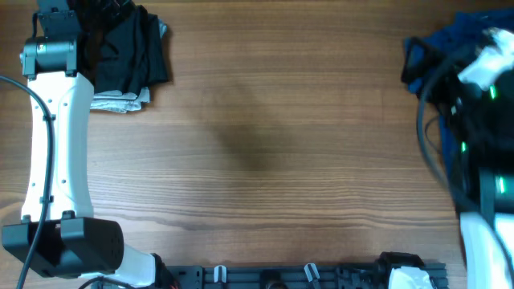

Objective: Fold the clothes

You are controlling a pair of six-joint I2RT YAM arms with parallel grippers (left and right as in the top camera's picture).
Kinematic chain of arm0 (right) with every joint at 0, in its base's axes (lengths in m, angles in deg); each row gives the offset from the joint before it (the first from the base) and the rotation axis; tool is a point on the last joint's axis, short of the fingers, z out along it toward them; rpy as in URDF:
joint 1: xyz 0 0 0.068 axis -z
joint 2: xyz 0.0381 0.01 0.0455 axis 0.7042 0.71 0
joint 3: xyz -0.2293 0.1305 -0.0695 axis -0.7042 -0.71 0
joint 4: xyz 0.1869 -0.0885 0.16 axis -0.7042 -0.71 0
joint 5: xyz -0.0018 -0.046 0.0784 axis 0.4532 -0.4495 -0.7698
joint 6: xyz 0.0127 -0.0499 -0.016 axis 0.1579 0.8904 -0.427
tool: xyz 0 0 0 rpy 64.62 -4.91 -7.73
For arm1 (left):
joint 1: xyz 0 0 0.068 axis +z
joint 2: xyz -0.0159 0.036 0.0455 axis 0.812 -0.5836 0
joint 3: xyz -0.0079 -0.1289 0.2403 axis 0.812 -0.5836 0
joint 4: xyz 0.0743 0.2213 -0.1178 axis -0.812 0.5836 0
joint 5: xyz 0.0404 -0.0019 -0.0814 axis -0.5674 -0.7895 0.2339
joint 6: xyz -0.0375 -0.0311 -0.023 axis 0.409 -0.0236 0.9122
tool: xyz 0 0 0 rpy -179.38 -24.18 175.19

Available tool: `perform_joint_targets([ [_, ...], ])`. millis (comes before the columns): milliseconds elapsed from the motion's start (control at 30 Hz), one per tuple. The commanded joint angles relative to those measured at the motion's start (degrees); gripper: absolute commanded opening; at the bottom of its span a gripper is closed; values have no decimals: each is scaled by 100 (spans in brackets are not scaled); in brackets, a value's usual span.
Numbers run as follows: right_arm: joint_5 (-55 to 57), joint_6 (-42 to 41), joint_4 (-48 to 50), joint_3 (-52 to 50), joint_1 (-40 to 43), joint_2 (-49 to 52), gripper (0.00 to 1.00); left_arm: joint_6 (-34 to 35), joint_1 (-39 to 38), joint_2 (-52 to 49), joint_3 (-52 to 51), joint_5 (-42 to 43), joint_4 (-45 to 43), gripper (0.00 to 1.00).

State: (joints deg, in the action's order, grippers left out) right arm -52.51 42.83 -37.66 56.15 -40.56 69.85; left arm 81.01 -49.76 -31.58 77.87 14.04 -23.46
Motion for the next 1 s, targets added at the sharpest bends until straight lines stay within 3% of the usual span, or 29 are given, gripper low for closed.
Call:
perform_joint_targets([
  [0,1237,0,20,-162,-599,-1250,100,-4,-31,-17,-13,-74,-7,100],
  [267,1222,-96,15,-1998,-758,-3960,100,-4,-31,-17,-13,-76,-7,100],
  [467,1222,-1130,841,-4000,-756,-5357,100,-4,-31,-17,-13,-74,-7,100],
  [667,1027,-1300,2227,-5372,-756,-5438,100,-4,-31,-17,-13,-74,-7,100],
  [967,577,343,2927,-6118,-758,-5438,100,-4,-31,-17,-13,-74,-7,100],
])
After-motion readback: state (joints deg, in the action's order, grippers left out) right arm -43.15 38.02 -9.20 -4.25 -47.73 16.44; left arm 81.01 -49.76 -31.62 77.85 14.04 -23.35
